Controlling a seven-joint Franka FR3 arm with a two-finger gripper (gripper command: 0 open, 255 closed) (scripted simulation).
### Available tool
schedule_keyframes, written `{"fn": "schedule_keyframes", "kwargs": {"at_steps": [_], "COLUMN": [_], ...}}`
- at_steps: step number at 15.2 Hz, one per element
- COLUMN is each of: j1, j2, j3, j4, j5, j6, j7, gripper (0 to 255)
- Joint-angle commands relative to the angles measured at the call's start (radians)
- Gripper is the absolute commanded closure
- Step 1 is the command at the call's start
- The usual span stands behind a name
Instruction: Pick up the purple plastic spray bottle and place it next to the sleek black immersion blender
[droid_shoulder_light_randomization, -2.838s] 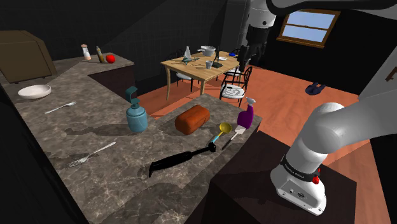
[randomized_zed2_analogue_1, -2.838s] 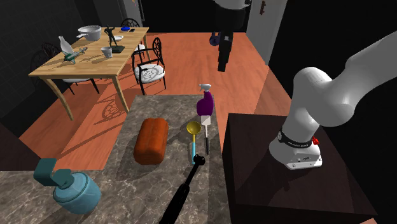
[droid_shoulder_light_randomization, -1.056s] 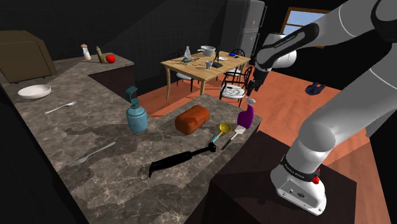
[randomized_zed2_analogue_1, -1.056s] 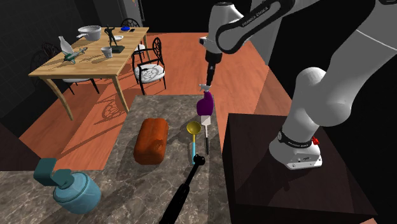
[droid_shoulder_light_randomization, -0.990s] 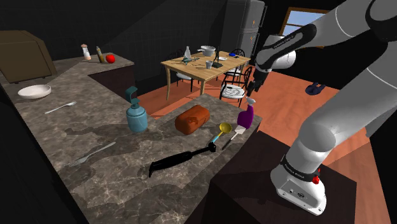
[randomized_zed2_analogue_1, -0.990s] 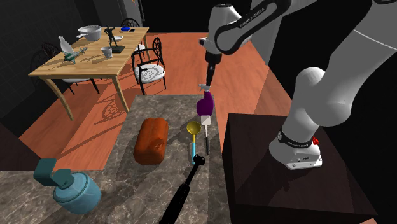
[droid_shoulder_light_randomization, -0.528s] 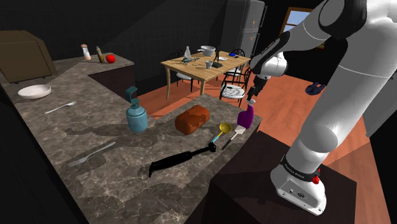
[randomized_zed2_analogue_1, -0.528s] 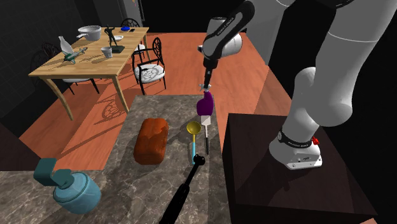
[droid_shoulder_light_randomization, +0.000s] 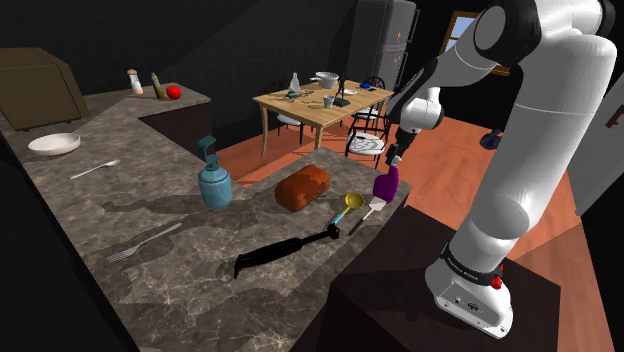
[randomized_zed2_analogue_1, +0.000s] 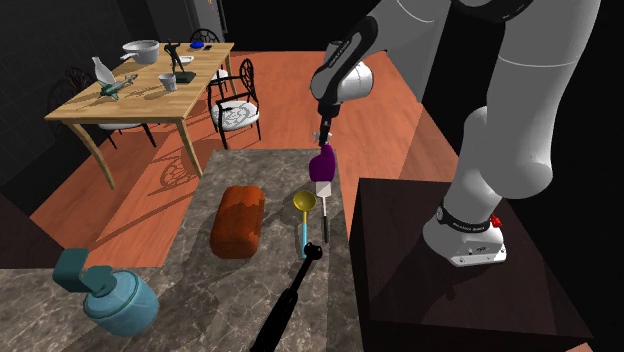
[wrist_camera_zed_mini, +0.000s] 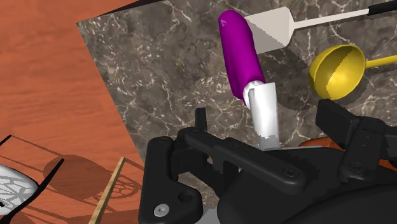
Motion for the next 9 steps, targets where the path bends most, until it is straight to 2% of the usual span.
{"fn": "schedule_keyframes", "kwargs": {"at_steps": [1,6,7,9], "j1": [-0.002,-0.002,-0.002,-0.002], "j2": [0.005,0.005,0.005,0.005], "j3": [0.003,0.003,0.003,0.003], "j4": [0.001,0.001,0.001,0.001], "j5": [0.008,0.008,0.008,0.008], "j6": [0.004,0.004,0.004,0.004], "j7": [-0.006,-0.006,-0.006,-0.006], "gripper": [0,0,255,255]}}
